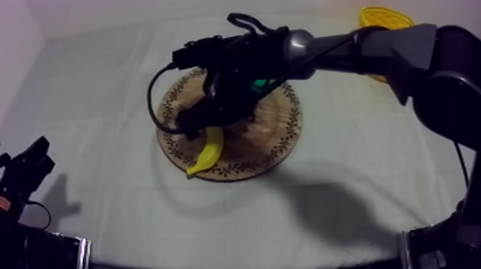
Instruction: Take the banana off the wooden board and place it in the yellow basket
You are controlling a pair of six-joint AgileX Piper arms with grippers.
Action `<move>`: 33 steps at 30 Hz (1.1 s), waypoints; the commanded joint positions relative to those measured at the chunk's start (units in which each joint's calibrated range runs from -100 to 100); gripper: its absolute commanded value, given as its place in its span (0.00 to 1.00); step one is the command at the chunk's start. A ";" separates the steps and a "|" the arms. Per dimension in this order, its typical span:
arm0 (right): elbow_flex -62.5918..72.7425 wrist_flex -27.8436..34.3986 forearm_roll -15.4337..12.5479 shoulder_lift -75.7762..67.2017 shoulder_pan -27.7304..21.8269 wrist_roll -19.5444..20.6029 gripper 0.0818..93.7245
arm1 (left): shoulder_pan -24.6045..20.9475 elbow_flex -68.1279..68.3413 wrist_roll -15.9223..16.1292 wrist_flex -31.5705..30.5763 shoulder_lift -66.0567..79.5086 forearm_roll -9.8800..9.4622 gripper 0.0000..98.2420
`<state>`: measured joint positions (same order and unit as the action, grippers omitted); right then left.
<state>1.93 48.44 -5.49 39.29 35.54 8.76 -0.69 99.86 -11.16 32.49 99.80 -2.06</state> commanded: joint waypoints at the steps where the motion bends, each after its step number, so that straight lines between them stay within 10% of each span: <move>1: -0.70 -0.94 0.24 0.15 0.06 0.07 0.71 | 0.00 0.03 0.00 0.01 0.03 -0.01 0.00; 7: -2.20 -2.82 0.52 0.74 0.17 -0.26 0.67 | 0.00 0.03 0.00 0.01 0.03 -0.01 0.00; 20: -5.19 -6.33 -0.18 0.35 0.29 -2.38 0.24 | 0.00 0.03 0.00 0.01 0.03 -0.01 0.00; 33: 0.51 0.54 0.61 -4.52 -1.15 -2.70 0.23 | 0.00 0.03 0.00 0.01 0.03 -0.01 0.00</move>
<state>0.52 46.70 -4.72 35.47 34.82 6.24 -0.69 99.86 -11.16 32.49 99.80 -2.06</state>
